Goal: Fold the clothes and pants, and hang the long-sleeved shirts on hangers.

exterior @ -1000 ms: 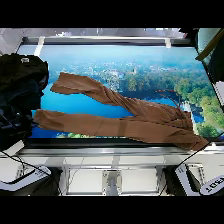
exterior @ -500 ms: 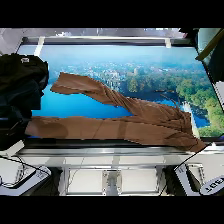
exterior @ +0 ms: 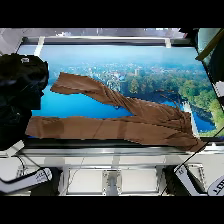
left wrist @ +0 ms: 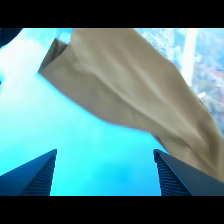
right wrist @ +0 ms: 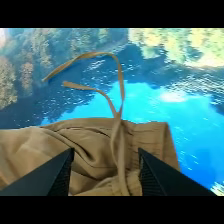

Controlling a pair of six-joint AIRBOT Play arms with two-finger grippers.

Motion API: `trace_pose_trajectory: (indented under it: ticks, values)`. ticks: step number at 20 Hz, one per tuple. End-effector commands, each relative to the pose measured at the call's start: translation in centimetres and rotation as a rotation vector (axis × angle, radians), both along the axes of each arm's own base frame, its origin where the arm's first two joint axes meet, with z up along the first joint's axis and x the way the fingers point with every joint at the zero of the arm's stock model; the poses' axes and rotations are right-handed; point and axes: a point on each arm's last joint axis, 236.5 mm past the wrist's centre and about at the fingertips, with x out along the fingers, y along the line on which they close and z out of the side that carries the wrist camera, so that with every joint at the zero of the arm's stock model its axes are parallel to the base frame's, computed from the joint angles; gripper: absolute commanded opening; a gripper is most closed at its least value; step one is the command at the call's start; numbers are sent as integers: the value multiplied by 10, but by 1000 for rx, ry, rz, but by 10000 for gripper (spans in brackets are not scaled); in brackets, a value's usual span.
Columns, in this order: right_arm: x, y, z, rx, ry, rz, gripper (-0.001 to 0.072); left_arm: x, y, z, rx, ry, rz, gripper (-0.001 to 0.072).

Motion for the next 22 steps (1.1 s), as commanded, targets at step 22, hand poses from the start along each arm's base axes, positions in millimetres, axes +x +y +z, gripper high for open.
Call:
trace_pose_trajectory:
  ticks: [22]
  values:
    - [44,14,-52,15,87,99,445,120,-11,-150,41,261,26,464]
